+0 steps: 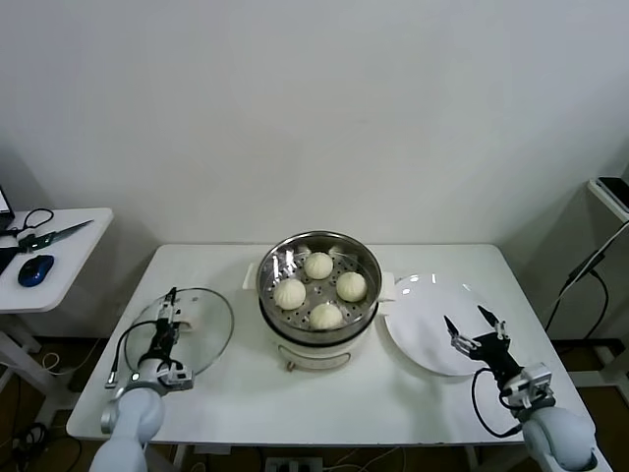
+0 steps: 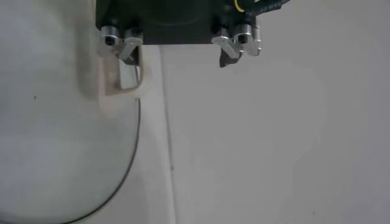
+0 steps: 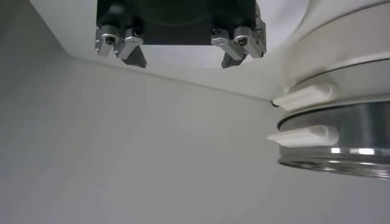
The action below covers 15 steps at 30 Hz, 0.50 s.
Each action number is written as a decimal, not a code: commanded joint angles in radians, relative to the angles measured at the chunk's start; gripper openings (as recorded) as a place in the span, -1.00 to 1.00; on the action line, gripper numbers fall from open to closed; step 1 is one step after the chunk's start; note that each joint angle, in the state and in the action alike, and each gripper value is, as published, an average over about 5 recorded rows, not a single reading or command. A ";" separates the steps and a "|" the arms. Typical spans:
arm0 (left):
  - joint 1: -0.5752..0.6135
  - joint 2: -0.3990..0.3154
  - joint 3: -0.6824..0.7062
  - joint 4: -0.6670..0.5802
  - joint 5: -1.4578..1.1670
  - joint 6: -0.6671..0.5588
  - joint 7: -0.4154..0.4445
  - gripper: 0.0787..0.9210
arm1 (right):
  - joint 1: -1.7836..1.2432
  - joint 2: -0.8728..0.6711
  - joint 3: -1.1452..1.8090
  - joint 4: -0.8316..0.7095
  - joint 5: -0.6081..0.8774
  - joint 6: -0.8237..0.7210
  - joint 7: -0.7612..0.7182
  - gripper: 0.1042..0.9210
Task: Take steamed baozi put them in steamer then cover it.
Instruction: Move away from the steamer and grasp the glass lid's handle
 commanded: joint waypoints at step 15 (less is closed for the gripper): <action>-0.009 0.016 0.002 0.009 -0.071 -0.022 -0.001 -0.48 | -0.004 0.027 0.001 -0.021 -0.060 0.024 -0.019 0.76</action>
